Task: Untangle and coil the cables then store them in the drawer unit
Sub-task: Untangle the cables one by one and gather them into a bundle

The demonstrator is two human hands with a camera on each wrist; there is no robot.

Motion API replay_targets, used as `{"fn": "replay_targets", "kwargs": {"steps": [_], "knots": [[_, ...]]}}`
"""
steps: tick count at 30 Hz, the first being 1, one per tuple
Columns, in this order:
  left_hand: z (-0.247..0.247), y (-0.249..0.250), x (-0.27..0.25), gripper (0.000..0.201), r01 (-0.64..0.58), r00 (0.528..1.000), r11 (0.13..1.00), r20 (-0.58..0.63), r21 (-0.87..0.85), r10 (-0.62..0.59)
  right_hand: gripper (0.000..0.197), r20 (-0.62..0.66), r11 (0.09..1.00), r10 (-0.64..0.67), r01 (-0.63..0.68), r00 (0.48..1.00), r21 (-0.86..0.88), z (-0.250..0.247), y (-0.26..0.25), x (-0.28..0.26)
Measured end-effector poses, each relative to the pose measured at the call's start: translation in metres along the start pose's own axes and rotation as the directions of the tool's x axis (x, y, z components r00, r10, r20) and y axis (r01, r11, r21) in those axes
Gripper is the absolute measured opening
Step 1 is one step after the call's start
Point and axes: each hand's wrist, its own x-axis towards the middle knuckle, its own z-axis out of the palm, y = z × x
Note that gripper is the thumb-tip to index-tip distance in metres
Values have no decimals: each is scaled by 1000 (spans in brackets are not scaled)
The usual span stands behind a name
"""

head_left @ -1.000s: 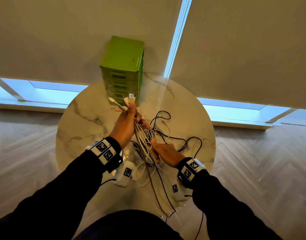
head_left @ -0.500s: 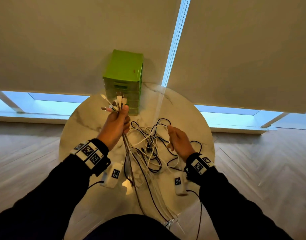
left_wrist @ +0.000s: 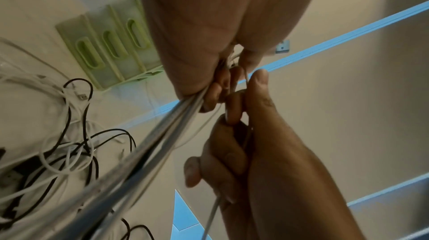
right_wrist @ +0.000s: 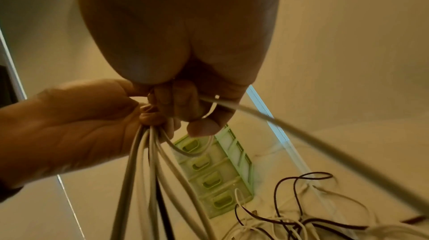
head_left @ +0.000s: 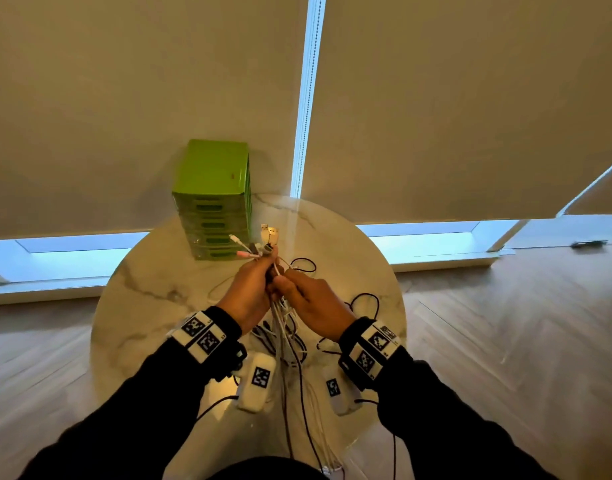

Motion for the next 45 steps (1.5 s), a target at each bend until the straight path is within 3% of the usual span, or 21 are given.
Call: {"fn": "replay_targets", "kwargs": {"steps": [5, 8, 13, 15, 18, 20, 23, 26, 31, 34, 37, 41, 43, 45], "knots": [[3, 10, 8, 32, -51, 998, 990, -40, -133, 46, 55, 212, 986, 136, -153, 968, 66, 7, 22, -32], [-4, 28, 9, 33, -107, 992, 974, -91, -201, 90, 49, 266, 949, 265, -299, 927, 97, 19, 53, -58], [-21, 51, 5, 33, -181, 981, 967, -100, -178, 165, 40, 257, 943, 314, -331, 914, 26, 15, 84, -77], [-26, 59, 4, 32, -235, 968, 956, -129, -174, 215, 43, 249, 946, 323, -309, 913, -95, 10, 99, -74], [-31, 58, 1, 33, -324, 939, 944, -141, -66, 313, 48, 139, 924, 304, -257, 942, -283, 2, 111, -55], [-32, 50, -4, 33, -373, 920, 926, -108, 52, 377, 39, 0, 927, 296, -288, 955, -241, -8, 96, -34], [-32, 31, -12, 32, -359, 925, 903, -37, 236, 377, 43, -149, 958, 222, -244, 964, -154, -22, 51, -1], [-28, 12, -19, 30, -256, 960, 907, -26, 335, 280, 44, -86, 985, 114, -123, 990, -117, -19, 9, 18], [-31, 3, -17, 42, -188, 981, 925, 12, 330, 195, 32, 195, 984, -58, 89, 979, -157, -2, -26, 28], [-36, 9, -14, 34, -201, 975, 941, -38, 274, 220, 27, 249, 993, -66, 89, 966, -83, 1, -24, 26], [-38, 18, -16, 34, -258, 956, 944, -85, 204, 279, 34, 331, 985, 9, 48, 943, -165, 8, 3, 21], [-51, 47, -19, 37, -349, 918, 931, -159, 107, 363, 42, 500, 894, 323, -87, 803, -439, 25, 73, 4], [-64, 59, -20, 36, -390, 891, 909, -189, 147, 413, 42, 462, 873, 406, -186, 788, -451, 29, 98, -11], [-78, 64, -19, 37, -409, 865, 890, -223, 202, 449, 40, 400, 875, 422, -248, 814, -416, 27, 109, -18]]}}
